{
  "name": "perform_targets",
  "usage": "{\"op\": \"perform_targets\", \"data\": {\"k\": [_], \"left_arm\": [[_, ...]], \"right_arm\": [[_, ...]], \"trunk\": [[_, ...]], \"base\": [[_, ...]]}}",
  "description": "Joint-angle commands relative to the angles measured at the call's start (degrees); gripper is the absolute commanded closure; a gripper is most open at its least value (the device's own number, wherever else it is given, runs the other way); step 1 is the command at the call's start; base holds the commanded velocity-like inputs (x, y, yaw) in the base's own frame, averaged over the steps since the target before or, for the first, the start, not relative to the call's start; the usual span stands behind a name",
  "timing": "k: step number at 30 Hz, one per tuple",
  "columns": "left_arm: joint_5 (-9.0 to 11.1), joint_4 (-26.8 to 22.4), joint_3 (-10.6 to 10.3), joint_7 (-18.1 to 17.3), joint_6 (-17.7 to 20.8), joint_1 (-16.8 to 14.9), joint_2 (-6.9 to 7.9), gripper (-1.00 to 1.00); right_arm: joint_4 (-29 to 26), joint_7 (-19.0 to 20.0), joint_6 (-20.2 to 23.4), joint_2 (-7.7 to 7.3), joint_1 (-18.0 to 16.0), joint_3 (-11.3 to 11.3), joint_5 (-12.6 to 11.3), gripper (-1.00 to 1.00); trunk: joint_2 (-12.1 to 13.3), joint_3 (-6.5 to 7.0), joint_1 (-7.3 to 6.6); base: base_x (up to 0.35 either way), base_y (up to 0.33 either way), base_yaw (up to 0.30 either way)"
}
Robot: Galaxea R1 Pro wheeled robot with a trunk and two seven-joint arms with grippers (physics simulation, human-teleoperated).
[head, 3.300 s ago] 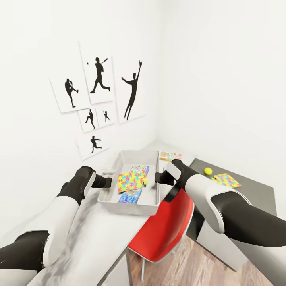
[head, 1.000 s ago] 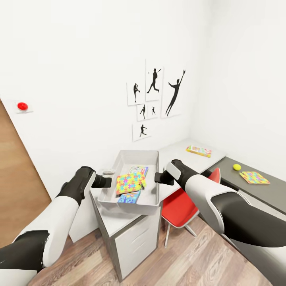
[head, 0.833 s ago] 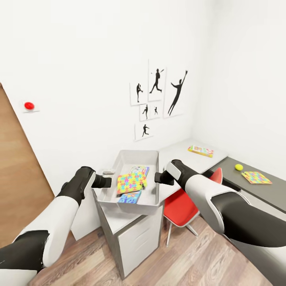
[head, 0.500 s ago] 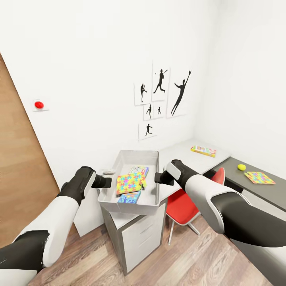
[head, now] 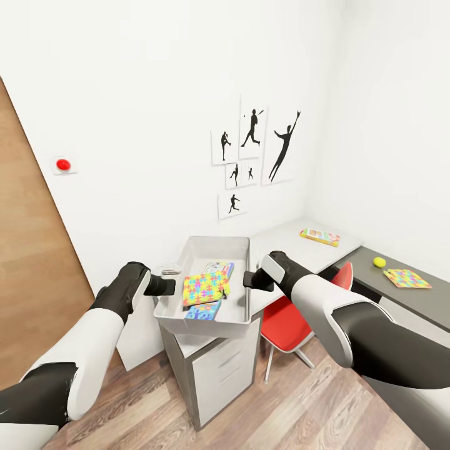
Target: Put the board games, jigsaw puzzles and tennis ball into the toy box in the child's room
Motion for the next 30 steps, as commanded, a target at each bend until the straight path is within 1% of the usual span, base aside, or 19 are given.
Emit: {"op": "perform_targets", "data": {"k": [1, 8, 30], "left_arm": [[0.3, 0.1, 0.2, -0.3, 0.4, 0.0, -0.5, 1.0], [0.3, 0.1, 0.1, -0.3, 0.4, 0.0, -0.49, 1.0], [0.3, 0.1, 0.2, -0.3, 0.5, 0.0, -0.48, 1.0]], "right_arm": [[-0.3, -0.4, -2.5, 0.02, -0.1, -0.4, -0.5, 1.0], [-0.3, -0.4, -2.5, 0.02, -0.1, -0.4, -0.5, 1.0], [-0.3, -0.4, -2.7, 0.02, -0.1, -0.4, -0.5, 1.0]], "trunk": [[-0.1, -0.14, 0.03], [-0.1, -0.38, 0.03], [-0.1, -2.27, 0.03]], "base": [[0.0, 0.0, 0.0], [0.041, 0.0, 0.0], [0.002, 0.0, 0.0]]}}
